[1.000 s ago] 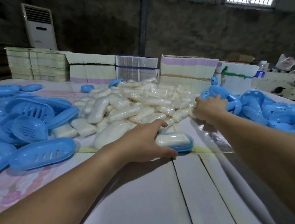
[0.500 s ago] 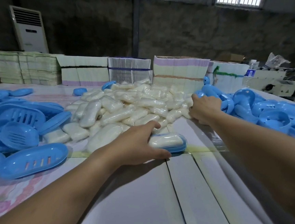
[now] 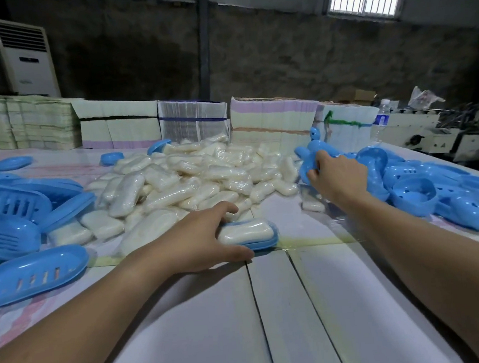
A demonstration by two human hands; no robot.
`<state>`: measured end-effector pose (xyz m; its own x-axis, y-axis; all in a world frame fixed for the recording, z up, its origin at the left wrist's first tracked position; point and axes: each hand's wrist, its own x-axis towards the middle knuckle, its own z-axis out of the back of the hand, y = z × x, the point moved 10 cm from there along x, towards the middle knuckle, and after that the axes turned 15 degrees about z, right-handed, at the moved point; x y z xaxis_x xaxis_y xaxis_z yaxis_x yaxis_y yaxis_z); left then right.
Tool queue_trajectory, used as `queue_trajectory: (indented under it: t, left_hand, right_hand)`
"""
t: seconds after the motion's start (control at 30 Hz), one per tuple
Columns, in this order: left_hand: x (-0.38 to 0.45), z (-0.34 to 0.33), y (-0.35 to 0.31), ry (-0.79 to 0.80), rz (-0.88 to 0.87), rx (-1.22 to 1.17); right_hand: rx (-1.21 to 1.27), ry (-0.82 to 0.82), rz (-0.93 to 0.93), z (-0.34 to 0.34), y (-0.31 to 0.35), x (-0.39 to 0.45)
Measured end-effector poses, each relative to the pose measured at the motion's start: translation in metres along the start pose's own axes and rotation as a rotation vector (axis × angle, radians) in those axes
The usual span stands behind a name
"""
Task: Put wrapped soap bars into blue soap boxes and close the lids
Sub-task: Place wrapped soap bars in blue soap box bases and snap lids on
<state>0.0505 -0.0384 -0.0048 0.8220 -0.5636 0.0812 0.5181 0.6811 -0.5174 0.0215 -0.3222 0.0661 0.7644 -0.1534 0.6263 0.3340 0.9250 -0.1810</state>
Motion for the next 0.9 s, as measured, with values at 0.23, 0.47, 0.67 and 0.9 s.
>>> queue_trajectory:
  t: [0.23,0.47,0.67,0.9]
  left_hand:
    - [-0.003,0.003,-0.002,0.003,-0.004,-0.033]
    - [-0.003,0.002,-0.001,-0.005,0.005,-0.038]
    - [-0.002,0.002,0.001,-0.01,0.004,-0.048]
    - [-0.002,0.001,0.001,0.005,0.001,-0.069]
  right_hand:
    - [0.184,-0.017,-0.031,0.013,0.009,-0.009]
    - [0.458,0.081,0.019,0.018,0.054,-0.013]
    - [0.656,0.23,0.151,0.012,0.091,-0.032]
    - [0.81,-0.076,0.247,0.041,0.089,-0.037]
